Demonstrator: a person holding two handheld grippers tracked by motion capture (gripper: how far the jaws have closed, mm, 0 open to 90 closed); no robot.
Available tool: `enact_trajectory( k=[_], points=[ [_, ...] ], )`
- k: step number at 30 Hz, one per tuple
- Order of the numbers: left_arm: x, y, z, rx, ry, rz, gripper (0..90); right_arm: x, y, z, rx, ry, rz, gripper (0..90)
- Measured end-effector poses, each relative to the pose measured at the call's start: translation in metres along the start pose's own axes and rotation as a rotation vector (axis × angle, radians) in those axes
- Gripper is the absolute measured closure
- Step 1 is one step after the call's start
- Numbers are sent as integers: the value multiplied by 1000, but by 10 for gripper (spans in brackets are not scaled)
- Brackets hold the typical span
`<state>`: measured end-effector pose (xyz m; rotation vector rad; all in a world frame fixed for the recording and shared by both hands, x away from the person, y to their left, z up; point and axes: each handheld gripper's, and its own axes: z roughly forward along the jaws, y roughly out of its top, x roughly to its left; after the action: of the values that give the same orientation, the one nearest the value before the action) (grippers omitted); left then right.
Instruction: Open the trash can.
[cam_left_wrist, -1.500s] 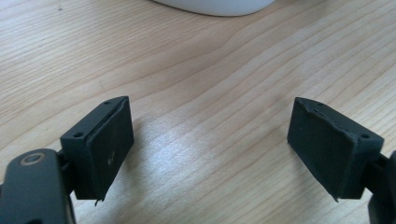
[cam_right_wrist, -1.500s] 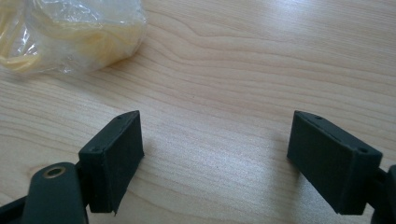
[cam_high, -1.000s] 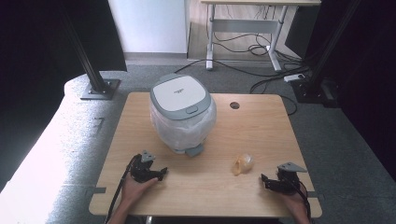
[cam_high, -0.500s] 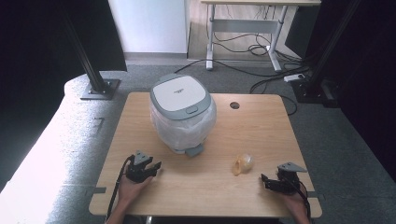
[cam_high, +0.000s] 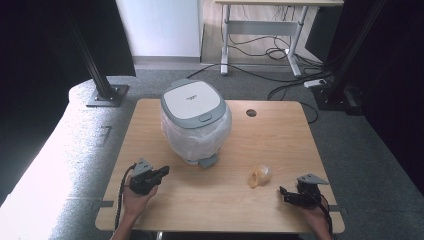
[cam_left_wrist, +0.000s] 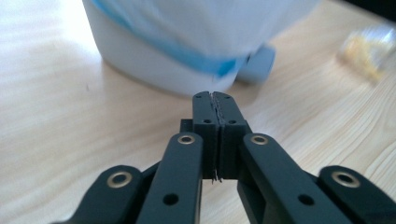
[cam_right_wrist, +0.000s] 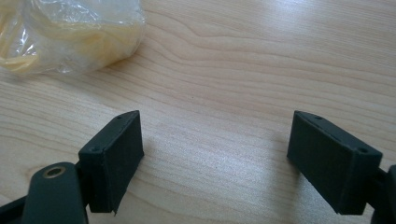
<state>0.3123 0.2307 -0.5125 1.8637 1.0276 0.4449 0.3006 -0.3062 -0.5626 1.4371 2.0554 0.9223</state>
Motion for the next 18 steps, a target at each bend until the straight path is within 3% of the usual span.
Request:
enact_trajectory(
  k=[1, 3, 8, 11, 18],
  points=[
    [0, 6, -5, -38, 0, -20, 896, 0, 0, 0, 0, 0, 0, 177],
    [-1, 11, -9, -67, -2, -31, 899, 0, 0, 0, 0, -2, 1, 177],
    [-4, 22, -13, -88, -12, -22, 900, 0, 0, 0, 0, -2, 0, 177],
    [-6, 36, -18, -105, -43, -15, 899, 0, 0, 0, 0, -2, 1, 177],
    [-13, 63, -31, -154, -59, 21, 899, 0, 0, 0, 0, -2, 1, 177]
  ],
)
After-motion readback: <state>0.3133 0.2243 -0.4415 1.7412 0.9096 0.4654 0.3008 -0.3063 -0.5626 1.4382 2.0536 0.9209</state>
